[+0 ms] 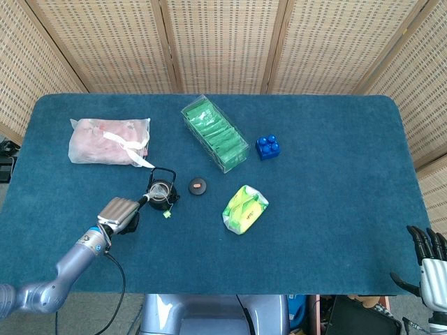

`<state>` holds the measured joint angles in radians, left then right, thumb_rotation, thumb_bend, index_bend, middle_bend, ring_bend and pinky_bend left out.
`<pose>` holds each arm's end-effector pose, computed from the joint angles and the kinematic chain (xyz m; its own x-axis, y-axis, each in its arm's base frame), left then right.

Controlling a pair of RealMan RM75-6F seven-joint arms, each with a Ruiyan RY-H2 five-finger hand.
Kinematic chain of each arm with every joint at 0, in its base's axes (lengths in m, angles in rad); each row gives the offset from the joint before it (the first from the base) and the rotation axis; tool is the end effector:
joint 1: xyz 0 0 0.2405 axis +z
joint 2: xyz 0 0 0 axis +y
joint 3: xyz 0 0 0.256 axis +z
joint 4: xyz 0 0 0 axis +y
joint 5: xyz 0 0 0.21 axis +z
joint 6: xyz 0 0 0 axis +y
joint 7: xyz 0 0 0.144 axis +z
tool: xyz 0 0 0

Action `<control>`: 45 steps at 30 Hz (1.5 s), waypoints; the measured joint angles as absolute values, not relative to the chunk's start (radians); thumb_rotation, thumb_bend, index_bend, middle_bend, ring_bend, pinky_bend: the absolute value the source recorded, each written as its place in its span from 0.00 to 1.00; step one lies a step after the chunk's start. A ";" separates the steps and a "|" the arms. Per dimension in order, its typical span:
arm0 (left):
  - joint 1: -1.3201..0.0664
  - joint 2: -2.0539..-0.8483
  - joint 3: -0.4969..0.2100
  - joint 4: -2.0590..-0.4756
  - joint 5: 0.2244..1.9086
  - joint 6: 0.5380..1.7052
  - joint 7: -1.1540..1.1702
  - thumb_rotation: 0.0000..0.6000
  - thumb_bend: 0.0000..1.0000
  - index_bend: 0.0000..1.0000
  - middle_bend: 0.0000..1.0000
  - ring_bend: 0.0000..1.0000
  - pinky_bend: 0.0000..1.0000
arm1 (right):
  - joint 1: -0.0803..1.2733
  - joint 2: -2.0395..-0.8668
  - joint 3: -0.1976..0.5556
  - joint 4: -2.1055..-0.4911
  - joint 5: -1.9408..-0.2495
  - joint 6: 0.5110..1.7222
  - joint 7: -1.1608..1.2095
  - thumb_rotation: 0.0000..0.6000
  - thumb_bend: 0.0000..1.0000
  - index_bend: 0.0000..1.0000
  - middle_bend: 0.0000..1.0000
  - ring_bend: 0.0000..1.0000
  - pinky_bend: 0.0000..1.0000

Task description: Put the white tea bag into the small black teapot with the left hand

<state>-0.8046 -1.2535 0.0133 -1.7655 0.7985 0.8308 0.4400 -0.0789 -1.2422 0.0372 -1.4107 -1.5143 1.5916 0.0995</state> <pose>-0.1941 0.3055 0.0237 0.5066 0.5445 0.6685 0.8613 -0.2841 -0.4213 -0.3557 -0.1235 0.1494 0.3838 0.0332 0.9228 -0.9173 0.1290 0.3768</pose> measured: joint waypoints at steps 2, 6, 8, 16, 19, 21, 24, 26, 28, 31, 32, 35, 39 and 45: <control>-0.811 -1.259 0.013 -1.758 0.786 0.827 0.445 1.00 0.98 0.00 0.87 0.77 0.71 | -0.078 -1.243 0.037 -1.411 -1.514 1.590 0.099 1.00 0.09 0.11 0.20 0.03 0.10; -0.826 -1.267 0.014 -1.744 0.757 0.810 0.448 1.00 0.98 0.00 0.87 0.77 0.71 | -0.075 -1.246 0.037 -1.409 -1.515 1.585 0.100 1.00 0.09 0.11 0.20 0.03 0.10; -0.833 -1.271 0.016 -1.734 0.745 0.801 0.451 1.00 0.98 0.00 0.87 0.77 0.71 | -0.074 -1.249 0.037 -1.407 -1.516 1.584 0.101 1.00 0.08 0.11 0.20 0.03 0.10; -0.852 -1.291 0.020 -1.715 0.716 0.796 0.456 1.00 0.98 0.00 0.87 0.77 0.71 | -0.078 -1.249 0.037 -1.404 -1.512 1.586 0.105 1.00 0.09 0.11 0.20 0.03 0.10; -0.857 -1.296 0.022 -1.712 0.711 0.794 0.460 1.00 0.98 0.00 0.87 0.77 0.71 | -0.079 -1.249 0.036 -1.404 -1.512 1.588 0.105 1.00 0.08 0.11 0.20 0.03 0.10; -0.862 -1.301 0.023 -1.709 0.708 0.792 0.462 1.00 0.98 0.00 0.86 0.77 0.71 | -0.080 -1.249 0.037 -1.404 -1.513 1.590 0.105 1.00 0.08 0.11 0.20 0.03 0.10; -0.868 -1.303 0.022 -1.706 0.697 0.784 0.460 1.00 0.98 0.00 0.87 0.77 0.71 | -0.081 -1.249 0.036 -1.403 -1.513 1.592 0.106 1.00 0.09 0.11 0.20 0.03 0.10; -0.872 -1.303 0.022 -1.704 0.693 0.781 0.460 1.00 0.98 0.00 0.86 0.77 0.71 | -0.082 -1.248 0.036 -1.403 -1.513 1.593 0.106 1.00 0.08 0.11 0.20 0.03 0.10; -0.873 -1.301 0.020 -1.707 0.695 0.788 0.459 1.00 0.98 0.00 0.86 0.77 0.71 | -0.083 -1.248 0.036 -1.403 -1.513 1.594 0.107 1.00 0.09 0.11 0.20 0.03 0.10; -0.866 -1.295 0.012 -1.719 0.711 0.814 0.447 1.00 0.98 0.00 0.85 0.77 0.71 | -0.083 -1.248 0.036 -1.403 -1.514 1.594 0.107 1.00 0.08 0.11 0.20 0.03 0.10; -0.862 -1.292 0.009 -1.724 0.719 0.824 0.441 1.00 0.98 0.00 0.85 0.77 0.71 | -0.083 -1.248 0.036 -1.403 -1.514 1.594 0.108 1.00 0.09 0.11 0.20 0.03 0.10; -0.840 -1.279 0.000 -1.744 0.759 0.867 0.416 1.00 0.98 0.00 0.84 0.75 0.71 | -0.081 -1.248 0.037 -1.404 -1.515 1.592 0.108 1.00 0.09 0.11 0.20 0.03 0.10; -0.797 -1.256 -0.008 -1.777 0.831 0.934 0.373 1.00 0.98 0.00 0.80 0.71 0.70 | -0.079 -1.247 0.038 -1.403 -1.515 1.591 0.109 1.00 0.09 0.11 0.20 0.03 0.10; -0.714 -1.226 -0.006 -1.813 0.960 1.056 0.306 1.00 0.98 0.00 0.68 0.61 0.66 | -0.076 -1.246 0.039 -1.404 -1.519 1.591 0.106 1.00 0.09 0.11 0.20 0.03 0.10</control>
<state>-0.7141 -1.2258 -0.0062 -1.8134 0.9604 1.0555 0.3057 -0.0759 -1.2461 0.0394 -1.4042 -1.5193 1.5907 0.1064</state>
